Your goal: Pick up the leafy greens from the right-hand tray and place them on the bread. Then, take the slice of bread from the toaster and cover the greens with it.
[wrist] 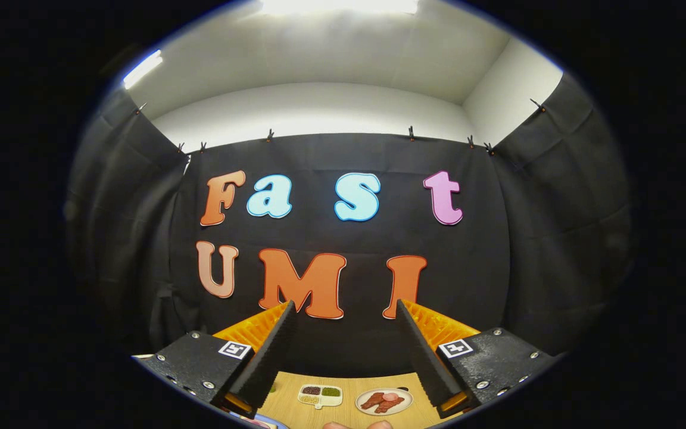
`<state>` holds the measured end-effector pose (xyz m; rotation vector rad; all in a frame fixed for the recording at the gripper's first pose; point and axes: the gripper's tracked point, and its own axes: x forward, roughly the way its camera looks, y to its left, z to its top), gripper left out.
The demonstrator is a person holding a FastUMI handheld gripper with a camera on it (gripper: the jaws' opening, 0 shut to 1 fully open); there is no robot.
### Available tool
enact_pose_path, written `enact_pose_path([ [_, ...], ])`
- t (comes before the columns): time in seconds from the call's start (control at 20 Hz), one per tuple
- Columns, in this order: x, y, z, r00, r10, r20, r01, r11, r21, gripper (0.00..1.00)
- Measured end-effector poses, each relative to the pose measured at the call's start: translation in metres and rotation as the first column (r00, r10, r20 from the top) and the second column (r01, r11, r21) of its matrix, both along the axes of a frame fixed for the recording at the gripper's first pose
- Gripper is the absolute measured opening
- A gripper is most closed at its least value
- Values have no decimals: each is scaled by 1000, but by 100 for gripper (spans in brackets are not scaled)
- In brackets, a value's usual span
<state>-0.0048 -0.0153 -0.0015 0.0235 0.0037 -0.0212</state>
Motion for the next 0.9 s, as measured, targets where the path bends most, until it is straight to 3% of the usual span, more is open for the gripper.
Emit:
enact_pose_path([
  [0.5,-2,0,-61,990,-3,-142,0,1000,-24,99],
  [0.9,-12,12,-156,926,30,-377,-24,999,22,99],
])
